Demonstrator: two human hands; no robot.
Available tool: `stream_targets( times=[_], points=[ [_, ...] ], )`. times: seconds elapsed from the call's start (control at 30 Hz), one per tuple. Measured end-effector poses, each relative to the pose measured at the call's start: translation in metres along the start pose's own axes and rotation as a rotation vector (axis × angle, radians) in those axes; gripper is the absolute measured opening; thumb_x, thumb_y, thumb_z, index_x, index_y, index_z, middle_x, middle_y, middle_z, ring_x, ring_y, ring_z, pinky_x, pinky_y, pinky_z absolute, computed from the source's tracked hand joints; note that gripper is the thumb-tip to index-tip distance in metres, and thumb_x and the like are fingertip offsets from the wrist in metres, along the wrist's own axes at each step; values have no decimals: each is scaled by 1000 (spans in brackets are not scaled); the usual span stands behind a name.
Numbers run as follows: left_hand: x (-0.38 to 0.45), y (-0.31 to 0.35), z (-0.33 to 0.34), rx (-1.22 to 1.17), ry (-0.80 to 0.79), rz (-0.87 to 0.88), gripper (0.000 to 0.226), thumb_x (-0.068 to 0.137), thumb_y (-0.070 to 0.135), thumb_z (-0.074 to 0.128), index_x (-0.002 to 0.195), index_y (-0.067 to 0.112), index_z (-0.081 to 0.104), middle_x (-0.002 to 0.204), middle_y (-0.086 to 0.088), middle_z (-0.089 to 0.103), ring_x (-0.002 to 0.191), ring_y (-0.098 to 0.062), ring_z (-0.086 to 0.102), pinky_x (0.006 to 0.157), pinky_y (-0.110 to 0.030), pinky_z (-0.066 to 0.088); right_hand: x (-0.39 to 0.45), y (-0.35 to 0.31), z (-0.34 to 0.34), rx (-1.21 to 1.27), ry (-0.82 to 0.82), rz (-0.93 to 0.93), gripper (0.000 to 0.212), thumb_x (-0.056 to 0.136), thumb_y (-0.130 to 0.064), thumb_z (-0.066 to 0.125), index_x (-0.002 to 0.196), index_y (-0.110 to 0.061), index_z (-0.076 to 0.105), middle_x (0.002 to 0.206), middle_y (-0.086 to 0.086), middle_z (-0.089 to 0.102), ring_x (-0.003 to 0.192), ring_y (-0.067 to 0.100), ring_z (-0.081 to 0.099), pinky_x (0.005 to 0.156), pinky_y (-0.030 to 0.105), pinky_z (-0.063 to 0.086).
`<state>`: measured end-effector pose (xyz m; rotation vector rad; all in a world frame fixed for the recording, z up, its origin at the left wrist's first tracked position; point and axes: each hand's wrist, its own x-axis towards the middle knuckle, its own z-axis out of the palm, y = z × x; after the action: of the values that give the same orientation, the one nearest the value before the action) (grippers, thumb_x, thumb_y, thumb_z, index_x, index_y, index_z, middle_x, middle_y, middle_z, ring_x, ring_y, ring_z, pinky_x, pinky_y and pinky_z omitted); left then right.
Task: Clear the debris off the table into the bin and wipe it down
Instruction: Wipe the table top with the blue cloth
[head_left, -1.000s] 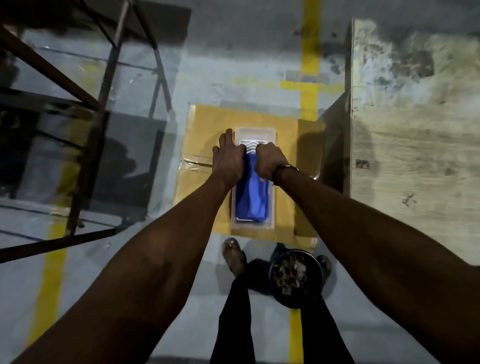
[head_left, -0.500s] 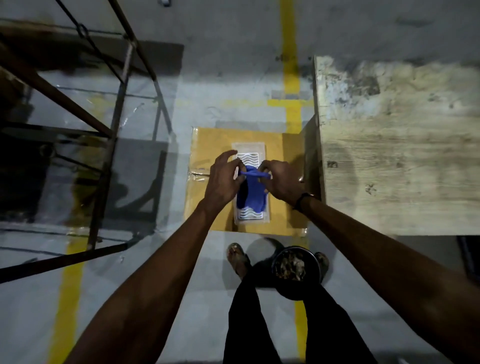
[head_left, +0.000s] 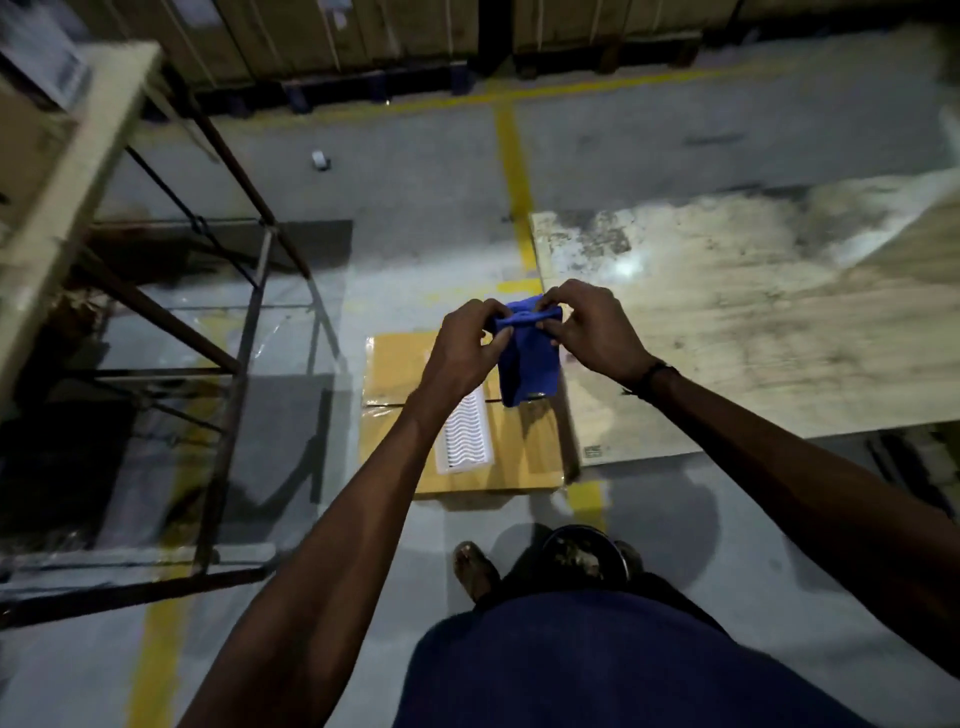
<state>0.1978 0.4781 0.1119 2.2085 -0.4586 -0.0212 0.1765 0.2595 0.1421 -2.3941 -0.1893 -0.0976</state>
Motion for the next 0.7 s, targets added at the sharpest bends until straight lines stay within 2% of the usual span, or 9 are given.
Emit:
stream_targets(
  times=[0.17,0.27,0.37,0.43,0.57,0.7],
  points=[
    [20,56,30,95,-73,53,28,86,29,75,108,12,72,93,-8,66,83,-26,65,79,-44,54,-15,35,-72,30,3,33,18,86,-18,71,92,-34,68,87,-10,72,65,14,71,75,48,59],
    [32,85,55,207,-116,71,23,87,30,78,102,14,70,91,-4,59,85,-26,61,73,-42,48,-27,62,-116,33,-14,46,10,84,-26,67,91,-33,67,78,-8,74,60,7,70,72,43,60],
    [41,103,83,308,-109,52,21,90,32,80,100,15,72,96,-3,52,92,-22,50,71,-35,33,-36,90,-150,26,8,36,14,82,-28,62,94,-32,70,83,-8,74,65,9,68,71,40,58],
    [45,111,101,298,-119,30,22,92,33,79,100,14,72,100,-7,52,93,-22,48,73,-34,30,-42,112,-170,26,34,18,18,81,-30,60,96,-31,71,89,-7,75,74,17,67,74,40,56],
    [42,128,126,177,-132,-25,14,95,18,75,100,9,66,98,-7,68,90,-27,64,76,-34,44,-54,153,-199,103,69,-21,8,92,-24,67,97,-29,71,97,-7,75,91,16,62,76,35,46],
    [30,146,142,4,-64,-147,10,98,16,72,103,13,63,94,-4,71,81,-15,67,70,-26,46,-71,180,-217,265,30,-6,6,100,-14,68,100,-20,69,100,-8,72,93,9,64,81,28,51]
  ],
)
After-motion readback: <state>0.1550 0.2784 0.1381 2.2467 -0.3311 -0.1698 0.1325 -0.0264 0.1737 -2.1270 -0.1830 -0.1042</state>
